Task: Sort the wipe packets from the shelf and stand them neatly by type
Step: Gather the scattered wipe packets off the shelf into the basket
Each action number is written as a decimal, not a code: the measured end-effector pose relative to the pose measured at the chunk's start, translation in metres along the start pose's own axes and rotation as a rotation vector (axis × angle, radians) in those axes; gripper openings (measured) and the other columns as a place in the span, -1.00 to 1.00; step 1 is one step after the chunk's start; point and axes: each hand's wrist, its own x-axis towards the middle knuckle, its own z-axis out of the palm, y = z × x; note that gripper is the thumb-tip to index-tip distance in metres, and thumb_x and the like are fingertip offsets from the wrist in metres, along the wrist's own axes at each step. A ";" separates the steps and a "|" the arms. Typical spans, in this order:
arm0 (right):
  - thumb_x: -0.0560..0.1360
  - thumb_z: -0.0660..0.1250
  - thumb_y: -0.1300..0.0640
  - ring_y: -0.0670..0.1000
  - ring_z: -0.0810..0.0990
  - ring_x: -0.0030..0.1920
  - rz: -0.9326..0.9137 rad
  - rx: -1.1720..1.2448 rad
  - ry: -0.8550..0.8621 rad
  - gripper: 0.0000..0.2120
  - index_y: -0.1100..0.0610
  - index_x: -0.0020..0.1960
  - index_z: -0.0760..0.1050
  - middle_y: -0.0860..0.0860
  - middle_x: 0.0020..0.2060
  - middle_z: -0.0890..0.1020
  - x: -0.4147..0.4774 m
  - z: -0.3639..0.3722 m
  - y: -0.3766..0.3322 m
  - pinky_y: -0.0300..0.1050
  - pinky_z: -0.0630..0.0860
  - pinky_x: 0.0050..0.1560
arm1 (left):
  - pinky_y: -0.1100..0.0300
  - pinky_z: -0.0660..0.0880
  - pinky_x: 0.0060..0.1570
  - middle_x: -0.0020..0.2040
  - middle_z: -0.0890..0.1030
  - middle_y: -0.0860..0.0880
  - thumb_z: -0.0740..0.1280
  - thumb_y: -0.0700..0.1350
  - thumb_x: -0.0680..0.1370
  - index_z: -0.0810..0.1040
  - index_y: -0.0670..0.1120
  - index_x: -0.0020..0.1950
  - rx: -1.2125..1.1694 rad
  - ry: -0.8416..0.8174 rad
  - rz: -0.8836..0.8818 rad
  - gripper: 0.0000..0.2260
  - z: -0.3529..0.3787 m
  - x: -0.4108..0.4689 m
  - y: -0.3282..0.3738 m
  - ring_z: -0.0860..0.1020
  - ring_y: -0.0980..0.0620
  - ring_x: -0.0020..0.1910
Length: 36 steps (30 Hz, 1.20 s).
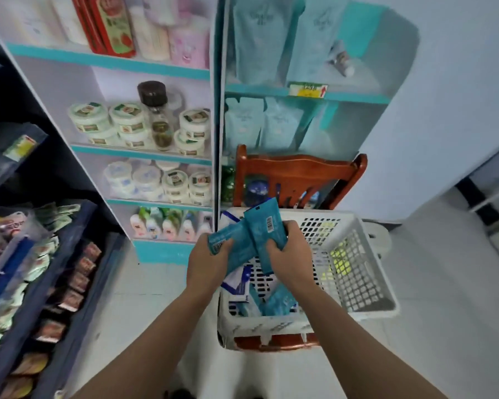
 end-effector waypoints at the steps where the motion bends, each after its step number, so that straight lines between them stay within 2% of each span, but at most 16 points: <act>1: 0.49 0.30 0.14 -0.01 0.56 -0.17 0.019 -0.025 -0.013 -0.86 0.03 0.02 0.38 -0.02 -0.11 0.55 0.003 -0.006 0.014 0.04 0.57 -0.20 | 0.01 0.57 -0.04 -0.13 0.55 0.04 0.35 -0.05 0.55 0.45 -0.01 -0.05 0.005 -0.025 -0.027 -0.90 0.014 0.000 -0.004 0.56 0.02 -0.12; 5: 0.50 0.29 0.15 0.03 0.53 -0.17 0.107 -0.125 -0.113 -0.86 0.06 0.02 0.37 0.01 -0.13 0.54 0.015 -0.017 0.062 -0.08 0.45 -0.25 | 0.09 0.55 -0.06 -0.05 0.54 0.03 0.37 -0.05 0.53 0.44 -0.02 0.11 0.133 -0.115 -0.093 -0.80 0.054 0.007 -0.024 0.55 0.05 -0.10; 8: 0.50 0.29 0.16 0.05 0.56 -0.22 0.181 -0.159 -0.193 -0.88 0.08 0.01 0.38 0.05 -0.16 0.56 0.029 -0.015 0.093 -0.05 0.50 -0.29 | 0.14 0.49 -0.12 -0.11 0.54 0.05 0.34 -0.05 0.54 0.45 0.00 0.08 0.249 -0.186 -0.116 -0.85 0.076 0.024 -0.038 0.55 0.05 -0.12; 10: 0.50 0.29 0.17 0.03 0.57 -0.25 0.220 -0.179 -0.232 -0.88 0.08 0.00 0.38 0.04 -0.18 0.58 0.039 -0.011 0.111 -0.07 0.53 -0.32 | 0.09 0.52 -0.05 -0.09 0.54 0.02 0.31 -0.06 0.55 0.42 0.01 0.07 0.342 -0.238 -0.137 -0.86 0.089 0.039 -0.048 0.55 -0.01 -0.09; 14: 0.50 0.24 0.19 -0.04 0.52 -0.31 0.298 -0.211 -0.345 -0.81 0.07 0.10 0.37 0.00 -0.16 0.57 0.060 0.006 0.149 -0.22 0.35 -0.43 | 0.13 0.51 -0.14 -0.06 0.54 -0.02 0.30 -0.10 0.56 0.41 -0.05 0.15 0.468 -0.342 -0.164 -0.81 0.115 0.075 -0.078 0.54 0.04 -0.17; 16: 0.49 0.23 0.20 -0.02 0.51 -0.28 0.326 -0.238 -0.400 -0.78 0.09 0.12 0.36 0.02 -0.12 0.56 0.070 0.021 0.171 -0.20 0.38 -0.40 | 0.11 0.53 -0.15 -0.03 0.57 -0.05 0.29 -0.11 0.56 0.41 -0.07 0.21 0.522 -0.371 -0.194 -0.76 0.127 0.092 -0.101 0.56 0.02 -0.16; 18: 0.48 0.21 0.21 0.04 0.55 -0.20 0.354 -0.259 -0.452 -0.76 0.09 0.13 0.34 0.04 -0.06 0.56 0.079 0.038 0.192 -0.11 0.50 -0.28 | 0.07 0.54 -0.12 0.01 0.58 -0.09 0.28 -0.12 0.57 0.39 -0.08 0.22 0.544 -0.394 -0.243 -0.76 0.138 0.106 -0.123 0.56 0.00 -0.15; 21: 0.50 0.19 0.24 0.11 0.59 -0.09 0.410 -0.271 -0.516 -0.66 0.07 0.26 0.29 0.07 0.01 0.58 0.093 0.063 0.218 0.01 0.58 -0.17 | 0.12 0.46 -0.17 0.07 0.57 -0.10 0.27 -0.12 0.58 0.35 -0.11 0.34 0.611 -0.405 -0.267 -0.66 0.156 0.128 -0.151 0.53 -0.03 -0.12; 25: 0.55 0.18 0.27 0.11 0.62 -0.17 0.412 -0.273 -0.526 -0.44 0.01 0.47 0.09 0.11 0.00 0.60 0.116 0.097 0.250 0.06 0.62 -0.21 | 0.13 0.44 -0.25 0.17 0.55 -0.15 0.25 -0.15 0.61 0.18 -0.07 0.51 0.687 -0.449 -0.260 -0.51 0.178 0.155 -0.186 0.53 -0.06 -0.13; 26: 0.55 0.18 0.29 0.12 0.62 -0.18 0.397 -0.295 -0.547 -0.36 0.00 0.52 -0.02 0.16 0.07 0.57 0.120 0.105 0.258 0.04 0.61 -0.23 | 0.11 0.47 -0.19 0.24 0.50 -0.16 0.26 -0.17 0.60 0.08 -0.08 0.55 0.764 -0.508 -0.242 -0.43 0.183 0.159 -0.195 0.55 -0.10 -0.04; 27: 0.55 0.19 0.31 0.14 0.62 -0.16 0.372 -0.347 -0.588 -0.28 0.00 0.55 -0.12 0.20 0.19 0.50 0.123 0.112 0.267 0.01 0.59 -0.25 | 0.07 0.49 -0.04 0.36 0.40 -0.19 0.29 -0.16 0.59 -0.03 -0.09 0.57 0.875 -0.571 -0.212 -0.34 0.186 0.162 -0.206 0.51 -0.15 0.14; 29: 0.53 0.23 0.31 0.20 0.60 0.01 0.320 -0.509 -0.709 -0.22 -0.01 0.56 -0.16 0.21 0.44 0.20 0.125 0.124 0.285 0.04 0.58 -0.14 | -0.05 0.34 0.34 0.54 0.05 -0.23 0.36 -0.12 0.54 -0.19 -0.04 0.57 1.170 -0.661 -0.126 -0.17 0.191 0.163 -0.226 0.19 -0.23 0.48; 30: 0.53 0.25 0.28 0.24 0.53 0.18 0.291 -0.617 -0.785 -0.25 0.00 0.56 -0.08 0.18 0.51 0.05 0.125 0.127 0.294 0.09 0.57 0.02 | -0.11 0.22 0.43 0.56 -0.12 -0.24 0.38 -0.11 0.53 -0.23 -0.01 0.57 1.279 -0.689 -0.105 -0.13 0.193 0.162 -0.235 0.01 -0.25 0.53; 32: 0.55 0.25 0.17 0.20 0.15 0.50 0.216 -0.791 -0.934 -0.37 0.05 0.54 0.06 0.15 0.55 -0.12 0.125 0.133 0.312 0.13 0.34 0.37 | -0.18 0.05 0.47 0.53 -0.29 -0.24 0.37 -0.07 0.54 -0.26 0.00 0.56 1.383 -0.717 -0.102 -0.13 0.195 0.161 -0.249 -0.20 -0.25 0.53; 34: 0.57 0.21 0.14 0.12 -0.09 0.55 0.163 -0.823 -0.999 -0.38 0.05 0.55 0.04 0.12 0.56 -0.14 0.123 0.137 0.323 0.12 0.14 0.47 | -0.19 -0.03 0.49 0.52 -0.34 -0.26 0.37 -0.03 0.54 -0.28 -0.01 0.56 1.402 -0.720 -0.136 -0.12 0.196 0.163 -0.254 -0.27 -0.26 0.52; 36: 0.59 0.19 0.13 0.09 -0.13 0.55 0.158 -0.809 -1.019 -0.37 0.05 0.57 -0.02 0.09 0.56 -0.14 0.123 0.139 0.328 0.11 0.13 0.47 | -0.15 -0.05 0.50 0.51 -0.35 -0.25 0.37 -0.03 0.54 -0.27 0.00 0.56 1.413 -0.726 -0.155 -0.12 0.195 0.166 -0.254 -0.27 -0.24 0.52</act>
